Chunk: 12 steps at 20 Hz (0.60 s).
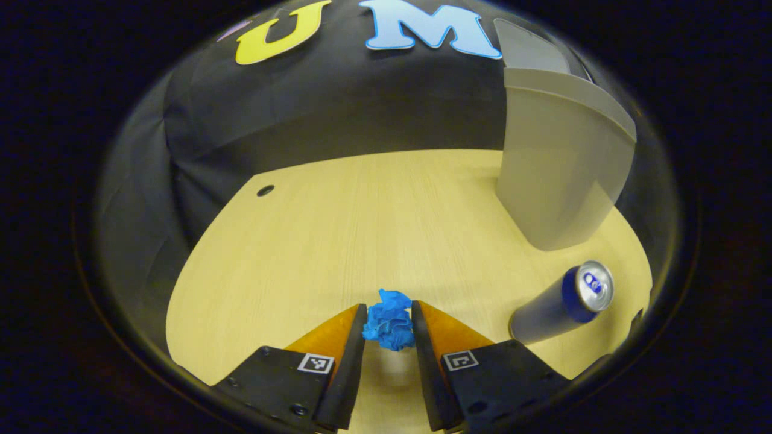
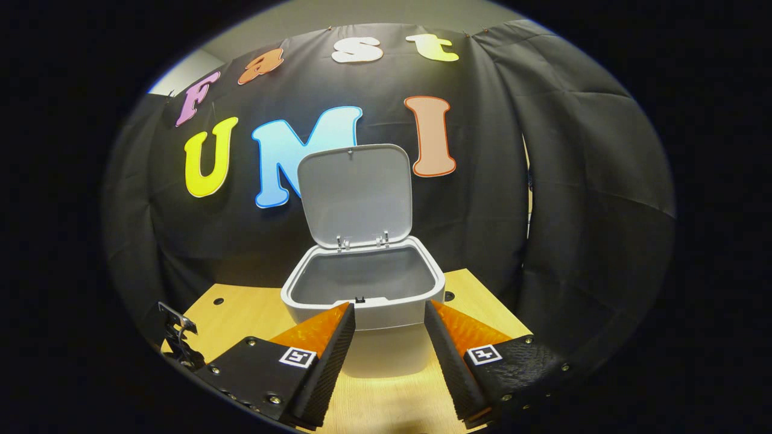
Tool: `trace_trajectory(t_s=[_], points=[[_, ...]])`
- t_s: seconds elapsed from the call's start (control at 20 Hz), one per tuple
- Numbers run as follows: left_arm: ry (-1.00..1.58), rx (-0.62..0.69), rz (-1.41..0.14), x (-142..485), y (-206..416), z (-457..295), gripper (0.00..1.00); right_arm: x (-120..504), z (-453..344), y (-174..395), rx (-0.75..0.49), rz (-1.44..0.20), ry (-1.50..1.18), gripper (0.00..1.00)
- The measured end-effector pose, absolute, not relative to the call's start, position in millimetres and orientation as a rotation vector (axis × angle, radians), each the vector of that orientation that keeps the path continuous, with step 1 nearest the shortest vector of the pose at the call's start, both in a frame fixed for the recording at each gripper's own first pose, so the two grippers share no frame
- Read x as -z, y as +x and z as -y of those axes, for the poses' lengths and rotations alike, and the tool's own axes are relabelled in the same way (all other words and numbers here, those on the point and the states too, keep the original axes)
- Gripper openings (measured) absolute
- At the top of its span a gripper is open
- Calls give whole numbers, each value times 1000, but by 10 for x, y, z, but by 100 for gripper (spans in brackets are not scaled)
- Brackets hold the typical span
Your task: Press the lid of the desktop garbage bin to open it, pick up the crumpled paper on the desktop and throw it into the bin, then pick up the pop can on the desktop and drop it into the bin, and finally close the garbage bin lid.
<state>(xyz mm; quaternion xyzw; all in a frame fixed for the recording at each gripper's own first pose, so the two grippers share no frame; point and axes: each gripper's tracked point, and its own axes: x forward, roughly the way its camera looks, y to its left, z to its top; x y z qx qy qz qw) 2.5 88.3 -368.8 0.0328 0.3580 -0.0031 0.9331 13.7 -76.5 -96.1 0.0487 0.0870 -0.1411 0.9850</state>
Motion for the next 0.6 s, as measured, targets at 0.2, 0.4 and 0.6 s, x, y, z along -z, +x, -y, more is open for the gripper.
trace_trajectory(t_s=[0.2, 0.4, 0.6], points=[[26, 12, -631, 3185, 319, -829, 50, 992, 770, 91, 285, -180, 104, 76], [11, 28, -523, 2633, 647, -745, 52, 983, 789, 37, 291, -173, 109, 76], [3, 46, -423, 2121, 932, -589, 52, 991, 817, 6, 300, -170, 117, 76]])
